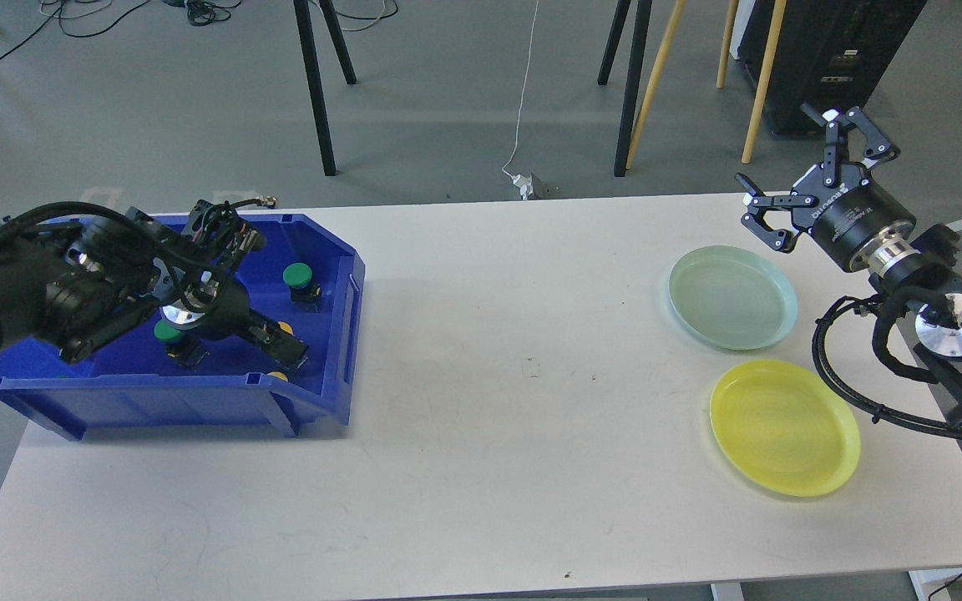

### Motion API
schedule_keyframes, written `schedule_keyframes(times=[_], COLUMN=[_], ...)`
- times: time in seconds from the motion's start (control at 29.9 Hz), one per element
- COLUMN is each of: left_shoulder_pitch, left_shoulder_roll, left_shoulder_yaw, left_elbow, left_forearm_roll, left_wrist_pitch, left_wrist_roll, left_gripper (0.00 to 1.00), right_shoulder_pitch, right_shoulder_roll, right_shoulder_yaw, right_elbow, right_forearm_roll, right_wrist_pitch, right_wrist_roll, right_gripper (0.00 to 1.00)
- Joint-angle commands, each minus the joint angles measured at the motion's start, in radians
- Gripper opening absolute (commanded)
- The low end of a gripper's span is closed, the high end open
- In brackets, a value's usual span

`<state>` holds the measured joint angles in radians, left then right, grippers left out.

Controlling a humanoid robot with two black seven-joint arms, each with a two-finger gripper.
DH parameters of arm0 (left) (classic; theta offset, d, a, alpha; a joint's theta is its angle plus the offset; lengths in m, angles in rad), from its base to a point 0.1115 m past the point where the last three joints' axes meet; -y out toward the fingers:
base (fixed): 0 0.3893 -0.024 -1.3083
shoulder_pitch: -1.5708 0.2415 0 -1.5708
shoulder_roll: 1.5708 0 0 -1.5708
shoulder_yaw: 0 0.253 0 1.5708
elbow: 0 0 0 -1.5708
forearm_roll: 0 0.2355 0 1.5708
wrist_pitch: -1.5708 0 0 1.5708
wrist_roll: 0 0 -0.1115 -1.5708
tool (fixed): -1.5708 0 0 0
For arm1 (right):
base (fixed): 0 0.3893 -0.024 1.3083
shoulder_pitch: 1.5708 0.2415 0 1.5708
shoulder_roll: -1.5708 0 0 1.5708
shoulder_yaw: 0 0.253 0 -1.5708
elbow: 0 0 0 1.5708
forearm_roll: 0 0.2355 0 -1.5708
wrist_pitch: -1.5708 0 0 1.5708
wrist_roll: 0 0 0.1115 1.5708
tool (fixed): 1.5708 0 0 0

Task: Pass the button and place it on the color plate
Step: 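Close the left gripper on a small button in the bin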

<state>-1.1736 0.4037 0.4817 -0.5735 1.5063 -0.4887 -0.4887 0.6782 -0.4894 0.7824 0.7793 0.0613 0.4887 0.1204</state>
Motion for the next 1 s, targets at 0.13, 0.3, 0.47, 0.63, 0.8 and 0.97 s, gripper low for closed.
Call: schedule_keyframes(times=[0.13,0.3,0.47,0.63,0.8,0.97], left_shoulder_pitch=[0.009,0.029,0.029,0.025,0.028,0.026], left_shoulder_roll=[-0.002,-0.025,-0.023,-0.022,-0.020,-0.010], left_shoulder_yaw=[0.000,0.000,-0.002,-0.002,-0.002,-0.002], left_elbow=[0.021,0.063,0.063,0.063,0.060,0.049], left_forearm_roll=[0.000,0.000,0.000,-0.002,-0.001,0.000], left_wrist_pitch=[0.000,0.018,0.025,0.039,0.044,0.058], left_wrist_roll=[0.000,0.000,0.000,0.000,0.000,0.000], left_gripper=[0.67,0.67,0.66,0.51,0.40,0.05], right_shoulder_pitch=[-0.009,-0.015,-0.019,-0.025,-0.035,-0.037], right_shoulder_roll=[0.000,-0.003,-0.003,-0.003,-0.003,-0.003], right_shoulder_yaw=[0.001,0.001,0.009,0.009,0.009,0.011], right_elbow=[0.000,0.000,0.000,0.000,0.000,-0.002], right_forearm_roll=[0.000,0.000,0.000,0.000,0.000,0.000], right_wrist_pitch=[0.000,0.000,0.000,0.000,0.000,0.000], right_wrist_roll=[0.001,0.001,0.001,0.001,0.001,0.001], right_gripper=[1.00,1.00,1.00,1.00,1.00,1.00])
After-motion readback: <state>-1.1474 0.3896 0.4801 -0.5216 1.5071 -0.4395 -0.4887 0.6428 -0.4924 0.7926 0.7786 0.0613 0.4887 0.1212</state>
